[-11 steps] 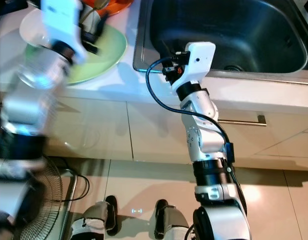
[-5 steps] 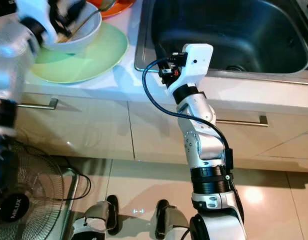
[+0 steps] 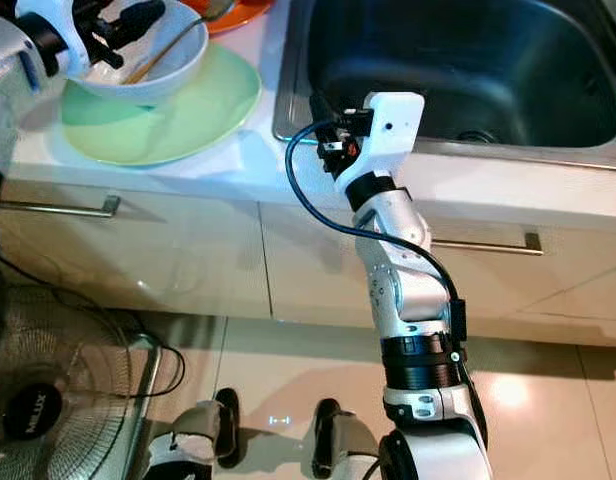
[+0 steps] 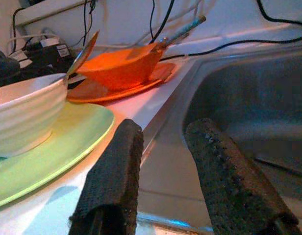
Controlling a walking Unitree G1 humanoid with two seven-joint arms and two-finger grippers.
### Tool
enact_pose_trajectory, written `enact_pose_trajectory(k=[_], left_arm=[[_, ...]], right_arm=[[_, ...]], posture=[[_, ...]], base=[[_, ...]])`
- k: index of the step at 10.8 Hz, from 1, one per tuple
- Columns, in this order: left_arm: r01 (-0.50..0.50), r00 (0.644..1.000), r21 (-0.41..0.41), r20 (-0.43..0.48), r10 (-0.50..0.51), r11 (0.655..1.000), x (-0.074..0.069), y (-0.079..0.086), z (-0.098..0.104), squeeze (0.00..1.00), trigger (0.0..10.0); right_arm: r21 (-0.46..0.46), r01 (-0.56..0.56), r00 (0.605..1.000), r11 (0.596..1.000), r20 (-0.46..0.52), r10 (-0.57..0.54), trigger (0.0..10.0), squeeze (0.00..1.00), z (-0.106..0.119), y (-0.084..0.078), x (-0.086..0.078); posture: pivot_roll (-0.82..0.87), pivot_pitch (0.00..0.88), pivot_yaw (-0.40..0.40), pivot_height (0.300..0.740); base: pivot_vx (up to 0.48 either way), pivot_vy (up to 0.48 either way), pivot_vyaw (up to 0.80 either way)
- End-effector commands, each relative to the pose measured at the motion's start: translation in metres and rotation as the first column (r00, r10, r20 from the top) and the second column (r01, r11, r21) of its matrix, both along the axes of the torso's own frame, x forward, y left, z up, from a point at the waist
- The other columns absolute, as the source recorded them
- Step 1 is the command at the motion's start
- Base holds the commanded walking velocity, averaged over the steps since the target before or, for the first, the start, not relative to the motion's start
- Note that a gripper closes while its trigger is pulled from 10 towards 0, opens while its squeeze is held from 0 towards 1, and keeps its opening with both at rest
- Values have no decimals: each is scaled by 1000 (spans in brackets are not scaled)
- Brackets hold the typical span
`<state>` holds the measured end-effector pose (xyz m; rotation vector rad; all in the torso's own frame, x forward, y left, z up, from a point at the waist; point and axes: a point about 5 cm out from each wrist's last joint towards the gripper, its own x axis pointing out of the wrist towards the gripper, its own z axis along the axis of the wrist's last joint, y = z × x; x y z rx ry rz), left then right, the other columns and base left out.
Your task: Kitchen organization
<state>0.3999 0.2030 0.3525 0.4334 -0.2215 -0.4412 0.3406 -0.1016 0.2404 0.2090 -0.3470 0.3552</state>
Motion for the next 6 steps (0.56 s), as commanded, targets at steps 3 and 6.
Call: enact_pose_trajectory(k=[3,6], left_arm=[[54,995,104,-93,-45,993,5,-1,-20,0,10000],[58,992,167,-118,-39,984,11,-10,-30,0,10000]], right_arm=[[19,18,1000,1000,3,-18,10000,0,1,-4,-3],[24,32,999,999,0,-32,10000,0,0,-6,-2]], posture=[[149,287,20,740],[146,287,30,740]], base=[[0,0,0],[0,0,0]])
